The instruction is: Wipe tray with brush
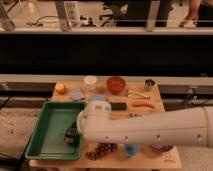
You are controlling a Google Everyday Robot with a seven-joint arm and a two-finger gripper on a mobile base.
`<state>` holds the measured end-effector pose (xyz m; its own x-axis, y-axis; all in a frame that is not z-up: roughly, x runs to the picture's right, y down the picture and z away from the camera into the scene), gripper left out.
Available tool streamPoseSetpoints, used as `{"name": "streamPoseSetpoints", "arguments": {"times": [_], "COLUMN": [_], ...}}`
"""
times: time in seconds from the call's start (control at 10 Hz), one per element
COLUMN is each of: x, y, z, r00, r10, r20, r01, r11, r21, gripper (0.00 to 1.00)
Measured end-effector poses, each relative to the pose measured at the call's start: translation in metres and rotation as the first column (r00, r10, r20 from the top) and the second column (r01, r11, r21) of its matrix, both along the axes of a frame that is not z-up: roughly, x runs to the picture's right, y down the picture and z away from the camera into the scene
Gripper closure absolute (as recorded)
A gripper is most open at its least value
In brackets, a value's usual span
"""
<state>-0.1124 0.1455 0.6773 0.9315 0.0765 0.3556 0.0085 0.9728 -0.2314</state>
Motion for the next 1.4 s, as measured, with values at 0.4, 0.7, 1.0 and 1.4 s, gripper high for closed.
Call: {"name": "streamPoseSetpoints", "arguments": {"times": [0.4,0.7,1.0,1.4], "x": [0.017,0.018,0.005,-0.01], "y": [-0.032,-0.058,-0.074,-0.083], "z": [0.023,0.042,0.054,0.063], "r00": [1.0,1.0,0.999,0.998], "r10": [-0.011,-0.015,-0.026,-0.035], "r20": [-0.011,0.0,0.023,0.05], "r01": [0.011,0.015,0.025,0.031], "r11": [0.9994,0.9983,0.9974,0.9968], "r21": [0.033,0.057,0.068,0.074], "gripper": [1.0,1.0,1.0,1.0]}}
